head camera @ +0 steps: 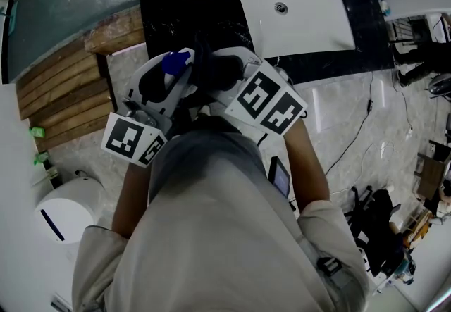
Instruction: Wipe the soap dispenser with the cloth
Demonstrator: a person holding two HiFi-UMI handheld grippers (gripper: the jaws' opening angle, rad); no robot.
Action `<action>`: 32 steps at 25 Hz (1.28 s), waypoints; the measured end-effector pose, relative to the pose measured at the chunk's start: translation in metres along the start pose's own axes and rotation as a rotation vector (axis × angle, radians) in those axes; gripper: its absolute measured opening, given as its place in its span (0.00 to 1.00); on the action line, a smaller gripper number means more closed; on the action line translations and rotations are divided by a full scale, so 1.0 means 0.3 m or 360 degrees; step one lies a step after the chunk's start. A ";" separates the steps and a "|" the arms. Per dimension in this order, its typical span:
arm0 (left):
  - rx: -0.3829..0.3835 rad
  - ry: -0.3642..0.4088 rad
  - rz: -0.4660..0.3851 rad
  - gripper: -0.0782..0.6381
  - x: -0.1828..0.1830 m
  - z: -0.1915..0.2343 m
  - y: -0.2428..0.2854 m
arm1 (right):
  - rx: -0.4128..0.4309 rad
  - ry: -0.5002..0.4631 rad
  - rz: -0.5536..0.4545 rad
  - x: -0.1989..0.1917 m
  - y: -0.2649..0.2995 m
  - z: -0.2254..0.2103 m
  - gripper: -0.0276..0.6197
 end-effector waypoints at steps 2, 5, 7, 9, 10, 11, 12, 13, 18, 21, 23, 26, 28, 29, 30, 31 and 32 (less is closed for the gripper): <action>0.0002 0.0000 0.0000 0.31 0.000 0.000 0.000 | 0.0011 -0.0013 0.0027 -0.006 0.009 0.012 0.32; 0.0009 -0.0010 -0.0006 0.31 -0.002 0.006 -0.001 | 0.0038 -0.0007 0.0041 -0.010 0.022 0.029 0.32; 0.0015 -0.0020 -0.0013 0.31 -0.001 0.010 -0.004 | 0.0054 0.0016 0.0048 -0.011 0.027 0.038 0.32; 0.0019 -0.0026 -0.0017 0.31 0.001 0.011 -0.007 | 0.0072 0.0050 0.0063 -0.012 0.030 0.049 0.32; 0.0022 -0.0028 -0.0019 0.31 0.001 0.012 -0.008 | 0.0082 0.0066 0.0072 -0.013 0.033 0.055 0.32; 0.0024 -0.0029 -0.0022 0.31 0.001 0.014 -0.008 | 0.0091 0.0079 0.0081 -0.015 0.036 0.060 0.32; 0.0027 -0.0030 -0.0025 0.31 0.000 0.015 -0.008 | 0.0100 0.0088 0.0089 -0.018 0.040 0.066 0.32; 0.0028 -0.0031 -0.0027 0.31 0.000 0.016 -0.008 | 0.0107 0.0094 0.0097 -0.022 0.044 0.071 0.32; 0.0037 -0.0037 -0.0033 0.31 -0.002 0.021 -0.011 | 0.0141 0.0111 0.0123 -0.037 0.061 0.093 0.32; 0.0044 -0.0041 -0.0034 0.31 0.000 0.025 -0.011 | 0.0163 0.0115 0.0135 -0.043 0.067 0.102 0.32; 0.0046 -0.0042 -0.0031 0.31 0.000 0.028 -0.011 | 0.0169 0.0106 0.0150 -0.046 0.072 0.108 0.32; 0.0051 -0.0049 -0.0033 0.31 -0.003 0.034 -0.014 | 0.0178 0.0094 0.0174 -0.052 0.084 0.118 0.32; 0.0057 -0.0055 -0.0035 0.31 -0.004 0.036 -0.016 | 0.0194 0.0103 0.0184 -0.060 0.091 0.122 0.32; 0.0059 -0.0057 -0.0035 0.31 -0.005 0.036 -0.016 | 0.0201 0.0108 0.0190 -0.065 0.094 0.124 0.32; 0.0059 -0.0057 -0.0033 0.31 -0.004 0.036 -0.016 | 0.0207 0.0110 0.0197 -0.068 0.097 0.126 0.32; 0.0059 -0.0058 -0.0032 0.31 -0.004 0.037 -0.017 | 0.0212 0.0111 0.0205 -0.072 0.100 0.128 0.32; 0.0058 -0.0058 -0.0031 0.31 -0.004 0.037 -0.017 | 0.0215 0.0111 0.0215 -0.076 0.103 0.129 0.32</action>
Point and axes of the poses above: the fingertips, and each gripper's own axes: y forward along the fingers, z to its left, x out of its top, the point moved 3 cm from there along -y, backward along the fingers, and after that the axes turned 1 degree about -x, right-handed, at the moved point
